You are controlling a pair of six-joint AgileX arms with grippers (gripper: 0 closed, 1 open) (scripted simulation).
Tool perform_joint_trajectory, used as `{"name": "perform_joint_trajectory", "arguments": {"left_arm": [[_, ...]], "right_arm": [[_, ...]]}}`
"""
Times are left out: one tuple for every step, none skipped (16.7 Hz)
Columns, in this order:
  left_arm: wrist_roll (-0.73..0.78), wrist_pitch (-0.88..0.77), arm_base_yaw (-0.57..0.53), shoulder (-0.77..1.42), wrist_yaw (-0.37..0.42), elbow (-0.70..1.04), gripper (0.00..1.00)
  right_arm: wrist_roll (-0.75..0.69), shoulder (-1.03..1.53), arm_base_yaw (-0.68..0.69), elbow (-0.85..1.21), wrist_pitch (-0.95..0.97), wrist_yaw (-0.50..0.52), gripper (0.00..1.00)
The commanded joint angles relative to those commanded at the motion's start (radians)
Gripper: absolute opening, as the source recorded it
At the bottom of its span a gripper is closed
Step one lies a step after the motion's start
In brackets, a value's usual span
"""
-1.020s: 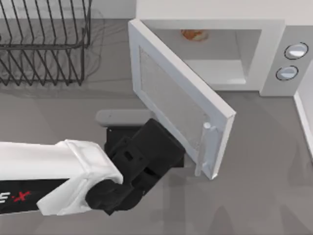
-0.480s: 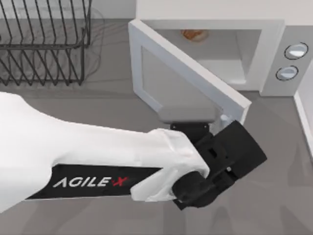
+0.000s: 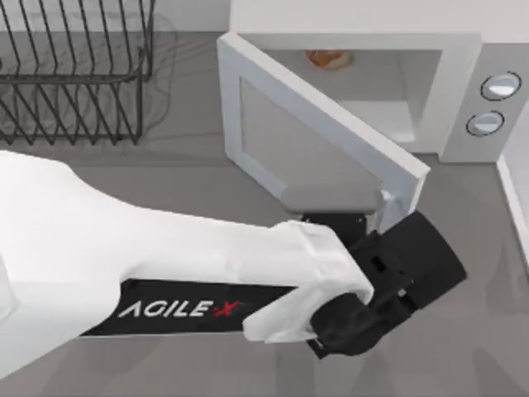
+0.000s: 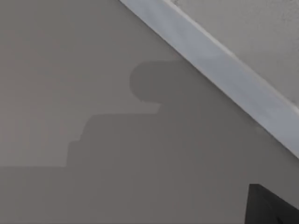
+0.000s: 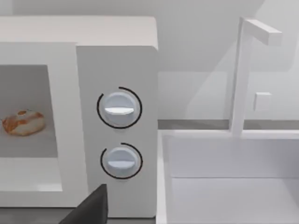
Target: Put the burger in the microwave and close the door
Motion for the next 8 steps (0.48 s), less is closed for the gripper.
{"name": "perform_joint_trajectory", "arguments": {"left_arm": [[-0.009,-0.017,-0.007,0.024,-0.003,0.033,0.00],[-0.021,-0.038,-0.016,0.051,-0.008,0.076,0.00],[-0.034,-0.061,-0.026,0.083,-0.013,0.128,0.00],[-0.047,-0.087,-0.037,0.116,-0.017,0.181,0.00],[-0.060,-0.113,-0.048,0.150,-0.021,0.230,0.00],[-0.072,-0.140,-0.058,0.183,-0.024,0.284,0.00],[-0.084,-0.167,-0.068,0.214,-0.027,0.341,0.00],[-0.094,-0.190,-0.076,0.242,-0.030,0.389,0.00]], "right_arm": [[0.000,0.000,0.000,0.000,0.000,0.000,1.00],[0.000,0.000,0.000,0.000,0.000,0.000,1.00],[0.000,0.000,0.000,0.000,0.000,0.000,1.00],[0.000,0.000,0.000,0.000,0.000,0.000,1.00],[0.000,0.000,0.000,0.000,0.000,0.000,1.00],[0.000,0.000,0.000,0.000,0.000,0.000,1.00],[0.000,0.000,0.000,0.000,0.000,0.000,1.00],[0.000,0.000,0.000,0.000,0.000,0.000,1.00]]}}
